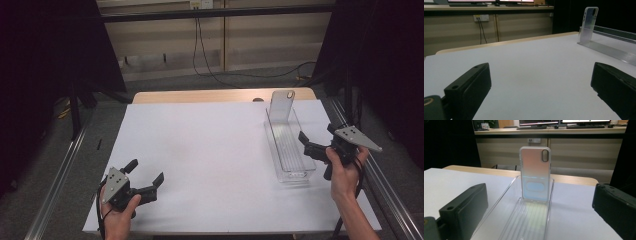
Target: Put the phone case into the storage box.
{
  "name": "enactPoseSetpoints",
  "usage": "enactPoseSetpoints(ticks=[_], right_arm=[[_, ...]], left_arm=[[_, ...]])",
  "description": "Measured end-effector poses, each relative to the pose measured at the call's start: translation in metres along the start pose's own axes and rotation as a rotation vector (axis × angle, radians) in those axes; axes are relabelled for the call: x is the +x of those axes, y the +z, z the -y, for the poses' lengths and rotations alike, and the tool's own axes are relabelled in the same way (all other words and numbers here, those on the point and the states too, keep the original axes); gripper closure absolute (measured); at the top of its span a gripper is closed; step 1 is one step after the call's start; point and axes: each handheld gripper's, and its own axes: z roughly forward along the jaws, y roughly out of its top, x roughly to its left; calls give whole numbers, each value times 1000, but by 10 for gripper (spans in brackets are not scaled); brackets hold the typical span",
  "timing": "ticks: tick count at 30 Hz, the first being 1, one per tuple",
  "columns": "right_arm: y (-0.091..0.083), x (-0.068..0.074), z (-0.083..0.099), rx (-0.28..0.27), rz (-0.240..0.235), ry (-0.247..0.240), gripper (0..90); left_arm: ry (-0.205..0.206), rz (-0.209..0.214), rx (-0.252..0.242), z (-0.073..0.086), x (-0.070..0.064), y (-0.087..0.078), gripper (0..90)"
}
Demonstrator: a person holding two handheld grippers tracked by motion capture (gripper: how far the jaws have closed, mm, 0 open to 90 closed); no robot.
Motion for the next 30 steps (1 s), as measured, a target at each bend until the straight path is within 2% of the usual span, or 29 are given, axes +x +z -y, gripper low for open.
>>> enactPoseSetpoints(ticks=[4, 10, 15, 17, 18, 20, 26, 30], right_arm=[[-6, 2, 3, 10, -1, -18, 0], [-16, 3, 9, 5, -3, -1, 0], [-25, 5, 12, -2, -4, -9, 0], [-29, 7, 15, -2, -2, -10, 0], [-32, 8, 16, -1, -1, -10, 0], [-36, 9, 19, -3, -3, -17, 0], [-47, 11, 27, -12, 19, -21, 0], [-55, 11, 40, 4, 47, 0, 0]], left_arm=[[0, -2, -2, 0, 1, -2, 30], [-4, -9, 6, 3, 4, -7, 29], [7, -18, 11, 4, 4, -9, 30], [-4, -23, 8, 3, 3, -10, 30], [6, -26, 13, 3, 3, -10, 30], [5, -19, 21, 4, 2, -9, 32], [17, -32, 22, 4, 1, -14, 33], [19, -41, 24, 5, 0, -17, 33]])
